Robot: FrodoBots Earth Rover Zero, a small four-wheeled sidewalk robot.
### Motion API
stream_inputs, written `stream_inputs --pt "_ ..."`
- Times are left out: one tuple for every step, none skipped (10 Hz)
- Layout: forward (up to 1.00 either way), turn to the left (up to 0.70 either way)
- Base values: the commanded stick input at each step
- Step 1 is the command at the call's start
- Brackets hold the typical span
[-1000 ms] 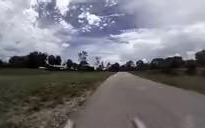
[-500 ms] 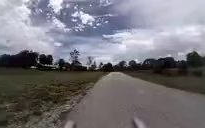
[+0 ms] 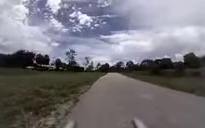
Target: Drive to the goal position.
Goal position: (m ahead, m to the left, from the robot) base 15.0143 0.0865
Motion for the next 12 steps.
stream_inputs --pt "0.85 0.0" --pt "0.85 0.0" --pt "0.85 0.0" --pt "0.85 0.0" --pt "0.85 0.0" --pt "0.85 0.0" --pt "0.85 0.0" --pt "0.85 0.0" --pt "0.85 -0.1" --pt "0.85 -0.22" --pt "0.85 -0.27" --pt "0.85 -0.29"
